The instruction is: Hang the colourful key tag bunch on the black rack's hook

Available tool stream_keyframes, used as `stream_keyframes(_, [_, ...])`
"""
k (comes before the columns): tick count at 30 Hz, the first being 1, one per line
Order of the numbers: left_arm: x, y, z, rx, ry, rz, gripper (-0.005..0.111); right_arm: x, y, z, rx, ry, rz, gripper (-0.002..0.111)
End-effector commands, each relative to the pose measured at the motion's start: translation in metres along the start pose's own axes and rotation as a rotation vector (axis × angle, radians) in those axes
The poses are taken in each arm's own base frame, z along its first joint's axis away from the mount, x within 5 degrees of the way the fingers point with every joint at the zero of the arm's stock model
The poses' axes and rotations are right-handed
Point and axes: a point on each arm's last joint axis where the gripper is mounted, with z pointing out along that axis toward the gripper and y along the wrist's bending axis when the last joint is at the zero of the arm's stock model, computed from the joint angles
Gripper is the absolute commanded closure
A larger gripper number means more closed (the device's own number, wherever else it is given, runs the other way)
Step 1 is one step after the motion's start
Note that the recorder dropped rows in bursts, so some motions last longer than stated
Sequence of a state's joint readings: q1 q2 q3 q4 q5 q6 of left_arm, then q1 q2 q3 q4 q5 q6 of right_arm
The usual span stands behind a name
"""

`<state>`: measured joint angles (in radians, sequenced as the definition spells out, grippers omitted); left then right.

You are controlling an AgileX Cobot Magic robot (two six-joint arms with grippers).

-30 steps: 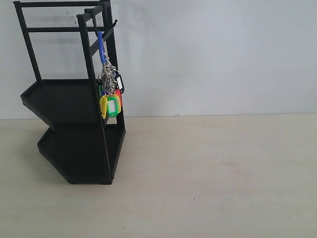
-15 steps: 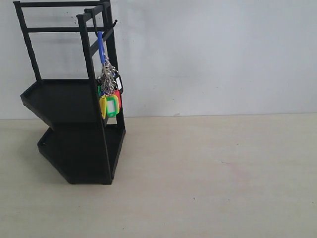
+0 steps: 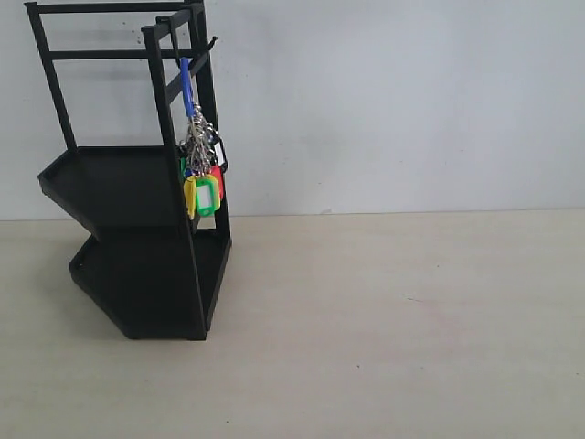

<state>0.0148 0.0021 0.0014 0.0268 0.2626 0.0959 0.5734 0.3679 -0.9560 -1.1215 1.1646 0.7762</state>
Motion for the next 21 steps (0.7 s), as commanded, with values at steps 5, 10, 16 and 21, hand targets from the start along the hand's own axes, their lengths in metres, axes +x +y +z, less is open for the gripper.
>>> stream_keyframes(5, [-0.001, 0.000, 0.000, 0.001, -0.012, -0.002, 0.102, 0.028, -0.024, -0.075, 0.495, -0.147, 0.355, 0.108])
stream_keyframes(10, [-0.001, 0.000, 0.000, 0.001, -0.012, -0.002, 0.102, 0.066, 0.013, -0.029, 0.270, -0.111, 0.302, 0.108])
stream_keyframes(16, [-0.001, 0.000, 0.000, 0.001, -0.012, -0.002, 0.102, 0.133, 0.056, 0.013, -0.127, -0.101, 0.187, 0.108])
stream_keyframes(21, [-0.001, 0.000, 0.000, 0.001, -0.012, -0.002, 0.102, 0.151, 0.059, 0.001, -0.282, -0.151, 0.204, 0.108])
